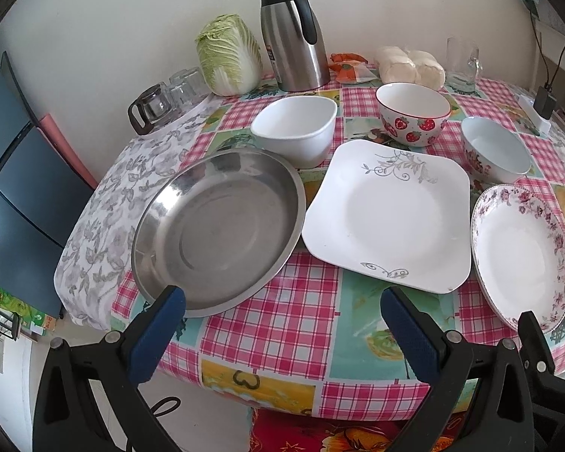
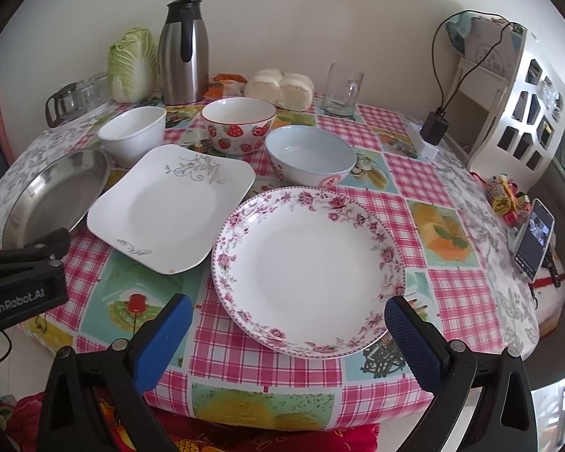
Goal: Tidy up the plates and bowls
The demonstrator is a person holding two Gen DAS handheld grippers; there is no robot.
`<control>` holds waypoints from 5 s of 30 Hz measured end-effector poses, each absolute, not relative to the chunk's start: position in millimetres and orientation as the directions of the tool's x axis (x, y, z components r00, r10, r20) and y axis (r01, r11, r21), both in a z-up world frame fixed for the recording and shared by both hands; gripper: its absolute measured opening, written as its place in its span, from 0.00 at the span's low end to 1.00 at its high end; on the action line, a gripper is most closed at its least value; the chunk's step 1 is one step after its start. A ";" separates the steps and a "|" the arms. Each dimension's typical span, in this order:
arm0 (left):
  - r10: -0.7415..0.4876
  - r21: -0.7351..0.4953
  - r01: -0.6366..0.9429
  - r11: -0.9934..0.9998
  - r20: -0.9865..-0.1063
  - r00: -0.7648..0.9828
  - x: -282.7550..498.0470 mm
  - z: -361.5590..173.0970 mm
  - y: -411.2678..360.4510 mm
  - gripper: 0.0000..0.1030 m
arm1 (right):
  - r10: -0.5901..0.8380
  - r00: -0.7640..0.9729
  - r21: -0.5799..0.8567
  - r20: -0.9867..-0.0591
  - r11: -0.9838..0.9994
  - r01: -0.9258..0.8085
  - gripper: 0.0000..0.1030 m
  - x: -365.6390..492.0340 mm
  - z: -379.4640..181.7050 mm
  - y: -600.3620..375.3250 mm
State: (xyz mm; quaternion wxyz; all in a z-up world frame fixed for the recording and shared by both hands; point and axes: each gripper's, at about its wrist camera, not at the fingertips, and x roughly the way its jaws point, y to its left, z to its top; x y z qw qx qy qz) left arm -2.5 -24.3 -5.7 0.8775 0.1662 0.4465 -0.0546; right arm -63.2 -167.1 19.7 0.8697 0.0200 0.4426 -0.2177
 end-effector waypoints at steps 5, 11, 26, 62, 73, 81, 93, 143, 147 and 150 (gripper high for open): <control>0.029 0.233 0.270 0.934 -0.804 0.594 -5.5 -5.3 -26.4 1.00 | -0.407 0.498 -0.196 -0.766 0.885 0.422 1.00 -61.3 16.3 -166.2; -0.006 0.194 0.287 0.938 -0.819 0.573 -4.3 -5.7 -23.2 1.00 | -0.427 0.506 -0.217 -0.749 0.881 0.421 1.00 -59.3 15.3 -159.7; -0.008 0.149 0.236 0.960 -0.830 0.557 -0.2 -8.0 -8.7 1.00 | -0.384 0.554 -0.201 -0.739 0.910 0.363 1.00 -59.1 10.2 -138.3; -0.113 -0.012 0.188 0.982 -0.837 0.536 42.0 26.9 5.4 1.00 | -0.351 0.713 -0.013 -0.607 0.902 0.432 1.00 -76.4 54.8 -163.5; -0.123 -0.119 0.043 0.992 -0.812 0.570 106.9 29.8 50.0 1.00 | -0.282 0.777 0.040 -0.562 0.930 0.366 1.00 -1.8 93.2 -159.2; -0.114 -0.228 -0.121 0.966 -0.797 0.593 127.1 7.2 129.5 1.00 | -0.124 0.766 0.109 -0.631 0.963 0.245 1.00 66.1 82.0 -137.7; -0.065 -0.241 -0.306 0.921 -0.870 0.489 139.0 -41.9 201.5 1.00 | 0.010 0.611 0.076 -0.791 0.994 0.081 0.98 144.4 27.4 -68.1; -0.170 -0.356 -0.374 0.856 -0.878 0.447 143.7 -69.1 247.6 0.23 | 0.198 0.556 0.220 -0.807 0.975 -0.028 0.16 152.3 5.8 -26.5; -0.215 -0.412 -0.356 0.839 -0.851 0.480 141.8 -59.8 250.3 0.23 | 0.199 0.590 0.217 -0.783 0.975 -0.040 0.16 140.3 17.7 -25.7; -0.217 -0.414 -0.315 0.854 -0.834 0.508 138.9 -46.1 242.7 0.23 | 0.213 0.618 0.245 -0.757 0.969 -0.035 0.16 129.4 26.6 -32.0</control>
